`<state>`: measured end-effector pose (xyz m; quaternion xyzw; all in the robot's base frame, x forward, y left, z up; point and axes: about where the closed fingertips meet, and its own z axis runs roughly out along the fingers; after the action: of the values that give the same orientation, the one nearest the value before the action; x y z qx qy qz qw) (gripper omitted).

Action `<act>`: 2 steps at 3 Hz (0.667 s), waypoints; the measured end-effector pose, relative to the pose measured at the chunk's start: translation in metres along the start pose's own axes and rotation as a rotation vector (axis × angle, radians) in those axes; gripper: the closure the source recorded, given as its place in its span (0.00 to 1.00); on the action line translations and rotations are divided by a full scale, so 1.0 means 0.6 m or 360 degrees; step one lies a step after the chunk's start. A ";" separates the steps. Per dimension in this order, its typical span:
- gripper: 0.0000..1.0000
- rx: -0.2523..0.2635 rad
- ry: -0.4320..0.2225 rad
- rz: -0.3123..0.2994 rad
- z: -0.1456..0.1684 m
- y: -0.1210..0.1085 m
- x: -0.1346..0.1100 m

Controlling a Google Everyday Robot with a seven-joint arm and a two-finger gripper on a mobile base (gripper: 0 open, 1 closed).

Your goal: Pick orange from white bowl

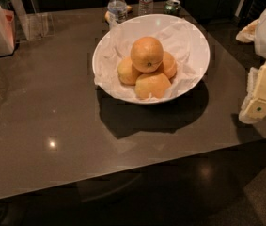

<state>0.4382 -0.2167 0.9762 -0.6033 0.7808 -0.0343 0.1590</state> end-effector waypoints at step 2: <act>0.00 0.0026 -0.0084 -0.0025 0.000 -0.034 -0.025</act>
Offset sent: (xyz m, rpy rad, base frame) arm 0.0523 0.0192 0.0148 0.0968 -0.0540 0.0593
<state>0.4604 -0.2078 0.9841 -0.6088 0.7712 -0.0259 0.1842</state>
